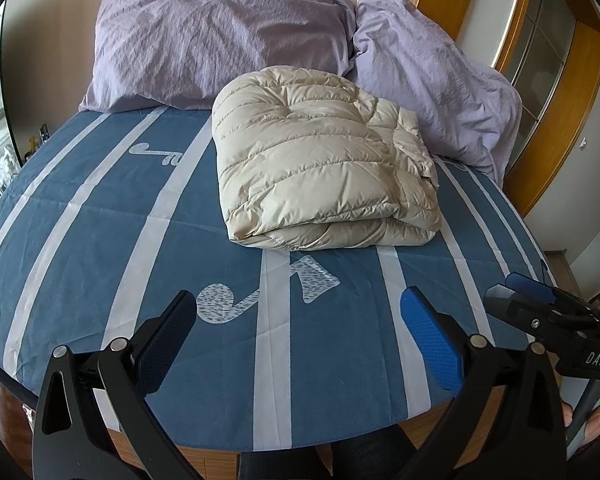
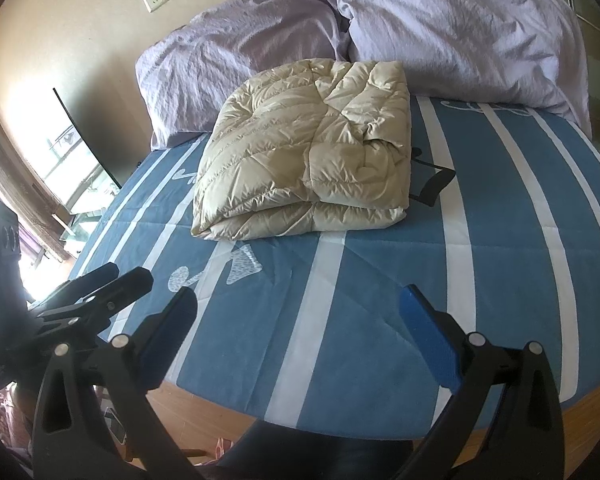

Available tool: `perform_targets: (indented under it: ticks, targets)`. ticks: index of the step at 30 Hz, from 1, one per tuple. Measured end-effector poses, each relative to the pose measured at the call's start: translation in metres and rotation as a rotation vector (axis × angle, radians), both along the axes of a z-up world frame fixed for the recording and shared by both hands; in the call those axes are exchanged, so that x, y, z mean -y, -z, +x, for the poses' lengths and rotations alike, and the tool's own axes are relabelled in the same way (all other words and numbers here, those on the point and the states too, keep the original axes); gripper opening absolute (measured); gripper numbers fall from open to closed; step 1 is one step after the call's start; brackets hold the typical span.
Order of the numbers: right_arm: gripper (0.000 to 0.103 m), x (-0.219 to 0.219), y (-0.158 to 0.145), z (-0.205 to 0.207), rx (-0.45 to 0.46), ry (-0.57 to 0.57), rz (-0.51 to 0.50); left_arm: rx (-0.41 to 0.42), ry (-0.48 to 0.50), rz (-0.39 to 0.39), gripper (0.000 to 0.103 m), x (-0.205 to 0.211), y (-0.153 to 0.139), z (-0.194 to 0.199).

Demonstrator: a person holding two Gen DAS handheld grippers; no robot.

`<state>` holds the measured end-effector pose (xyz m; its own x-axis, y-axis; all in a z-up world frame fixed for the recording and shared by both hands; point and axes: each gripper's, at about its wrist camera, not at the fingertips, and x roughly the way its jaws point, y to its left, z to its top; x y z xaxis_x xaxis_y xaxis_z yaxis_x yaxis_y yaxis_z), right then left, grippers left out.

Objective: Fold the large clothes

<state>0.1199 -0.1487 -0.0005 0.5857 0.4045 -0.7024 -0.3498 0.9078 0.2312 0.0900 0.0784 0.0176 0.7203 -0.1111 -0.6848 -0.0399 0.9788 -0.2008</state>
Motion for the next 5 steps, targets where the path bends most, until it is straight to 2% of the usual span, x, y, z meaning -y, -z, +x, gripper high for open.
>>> perform_targets:
  ticks: [5]
  targets:
    - [0.101, 0.0005, 0.0012, 0.0008, -0.003, 0.000, 0.002, -0.005, 0.002, 0.001, 0.102, -0.0011, 0.0016, 0.0020]
